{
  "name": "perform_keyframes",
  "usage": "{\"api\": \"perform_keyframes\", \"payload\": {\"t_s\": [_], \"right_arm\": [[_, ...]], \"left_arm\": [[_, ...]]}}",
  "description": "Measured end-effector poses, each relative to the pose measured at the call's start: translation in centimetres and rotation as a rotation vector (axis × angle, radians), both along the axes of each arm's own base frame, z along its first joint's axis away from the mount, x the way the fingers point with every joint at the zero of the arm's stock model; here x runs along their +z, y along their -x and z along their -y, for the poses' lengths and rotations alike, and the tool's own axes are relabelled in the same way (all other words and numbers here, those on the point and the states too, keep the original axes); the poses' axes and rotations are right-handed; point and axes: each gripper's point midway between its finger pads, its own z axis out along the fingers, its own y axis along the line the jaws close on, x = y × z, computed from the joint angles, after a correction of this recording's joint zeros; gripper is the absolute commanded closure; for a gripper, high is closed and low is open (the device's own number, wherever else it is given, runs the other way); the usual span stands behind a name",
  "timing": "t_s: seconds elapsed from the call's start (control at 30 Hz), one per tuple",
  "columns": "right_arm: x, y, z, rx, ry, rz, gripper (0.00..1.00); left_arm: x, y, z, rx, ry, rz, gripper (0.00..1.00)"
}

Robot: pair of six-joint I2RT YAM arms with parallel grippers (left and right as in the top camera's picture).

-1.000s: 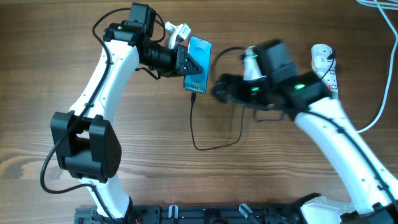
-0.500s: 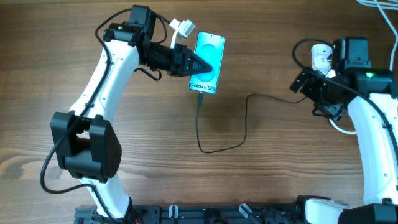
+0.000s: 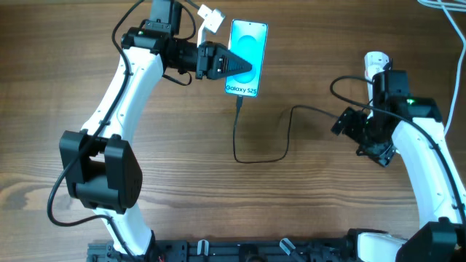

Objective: Plug charger to phone and switch on socket
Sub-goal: 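Lower the phone with the left gripper toward the table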

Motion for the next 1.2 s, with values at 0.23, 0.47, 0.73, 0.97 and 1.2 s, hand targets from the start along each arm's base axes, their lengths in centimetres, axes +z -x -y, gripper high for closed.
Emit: {"api": "perform_keyframes", "payload": {"t_s": [0.23, 0.47, 0.73, 0.97, 1.2], "right_arm": [[-0.7, 0.1, -1.0, 0.026, -0.058, 0.002, 0.00], [-0.6, -0.3, -1.8, 0.045, -0.101, 0.023, 0.00], [-0.6, -0.3, -1.9, 0.046, -0.104, 0.025, 0.00], [-0.4, -0.8, -2.3, 0.050, -0.133, 0.045, 0.00], [-0.2, -1.3, -3.3, 0.058, -0.186, 0.070, 0.00]], "left_arm": [[0.1, -0.5, 0.1, 0.004, 0.004, 0.058, 0.96], [-0.4, -0.7, 0.1, 0.018, -0.021, 0.064, 0.96], [-0.7, -0.7, 0.1, 0.025, -0.039, 0.050, 0.96], [-3.7, -2.3, -0.3, 0.142, -0.235, -0.085, 0.96], [-7.1, -2.6, -1.6, 0.250, -0.437, -0.243, 0.96]]}}
